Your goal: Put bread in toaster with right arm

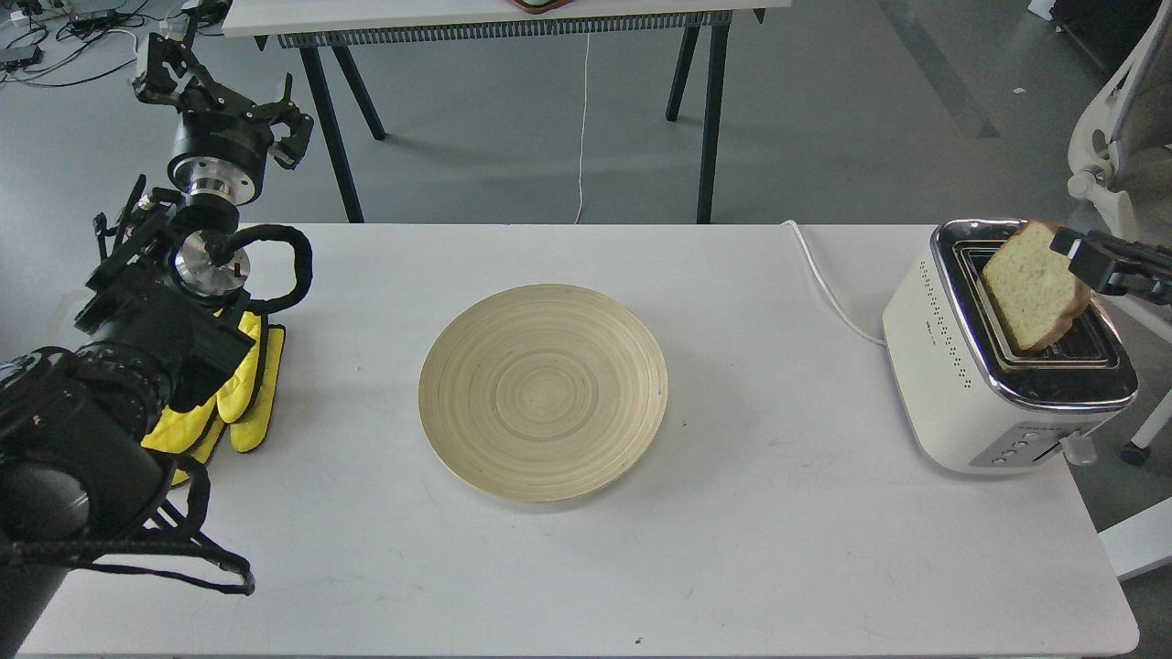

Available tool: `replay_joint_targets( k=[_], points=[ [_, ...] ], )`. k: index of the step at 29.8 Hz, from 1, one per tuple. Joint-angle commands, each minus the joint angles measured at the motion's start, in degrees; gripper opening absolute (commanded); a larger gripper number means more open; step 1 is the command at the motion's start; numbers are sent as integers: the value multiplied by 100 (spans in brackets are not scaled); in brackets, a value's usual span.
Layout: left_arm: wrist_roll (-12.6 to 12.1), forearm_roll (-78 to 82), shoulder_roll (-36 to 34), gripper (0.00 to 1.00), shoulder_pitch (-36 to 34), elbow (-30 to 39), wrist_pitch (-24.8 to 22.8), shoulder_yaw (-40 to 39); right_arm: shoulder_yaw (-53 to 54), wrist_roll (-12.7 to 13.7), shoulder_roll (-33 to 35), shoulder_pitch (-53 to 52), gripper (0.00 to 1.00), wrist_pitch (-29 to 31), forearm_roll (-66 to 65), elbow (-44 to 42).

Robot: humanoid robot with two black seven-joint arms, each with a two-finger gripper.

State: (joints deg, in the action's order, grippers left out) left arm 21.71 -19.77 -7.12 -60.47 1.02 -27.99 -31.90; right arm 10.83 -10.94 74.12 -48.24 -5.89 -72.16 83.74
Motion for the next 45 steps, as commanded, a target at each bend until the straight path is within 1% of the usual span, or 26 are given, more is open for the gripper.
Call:
replay_joint_targets(
  k=[1,2,3,4,7,9,11,13,18,20,23,24,26,30,32,34,37,45],
  points=[
    [0,0,0,100,0,4,-1,0,86,-5,-117,-1,77,-210,263,2],
    [0,0,0,100,0,-5,-1,0,138,-5,-152,-1,80,-280,403,-15],
    [0,0,0,100,0,-5,-1,0,200,-5,-179,-10,86,-325,544,-15],
    [0,0,0,100,0,-5,-1,0,305,-5,-257,-10,99,-369,754,-15],
    [0,0,0,100,0,4,-1,0,700,4,-652,-10,99,-474,1588,-33],
    [0,0,0,100,0,-5,-1,0,911,65,-995,-19,99,-588,2247,2],
    [0,0,0,100,0,4,-1,9,1175,13,-1337,-2,100,-615,2933,-94],
    [0,0,0,100,0,-5,-1,0,1465,4,-1759,-10,100,-589,3356,-409],
    [0,0,0,100,0,-5,-1,0,1931,13,-3095,-19,100,-545,3954,-1402],
    [0,0,0,100,0,-5,-1,0,2037,4,-3456,-19,100,-501,4314,-1702],
    [0,0,-9,100,-9,4,-1,0,2519,4,-4044,16,100,-466,4955,-2193],
    [0,0,-9,100,-9,4,-1,9,2747,4,-4264,16,100,-405,5175,-2413],
    [-9,0,-18,100,0,-5,-1,9,3178,4,-4695,16,100,-90,5501,-2861],
    [-9,0,-18,100,0,-5,-1,9,4162,57,-5416,-45,100,1087,5836,-4056],
    [-9,0,-18,100,0,-5,-1,0,4610,65,-5741,-89,100,1492,5836,-4540],
    [-9,0,-18,100,-9,4,-1,0,4875,74,-5883,-159,100,1687,5836,-4787],
    [-9,0,-26,100,0,4,-1,9,5043,66,-5909,-204,100,1810,5871,-4893],
    [-27,9,-44,100,0,-5,-1,9,4955,66,-5883,-291,100,1775,5986,-4920]
  ],
)
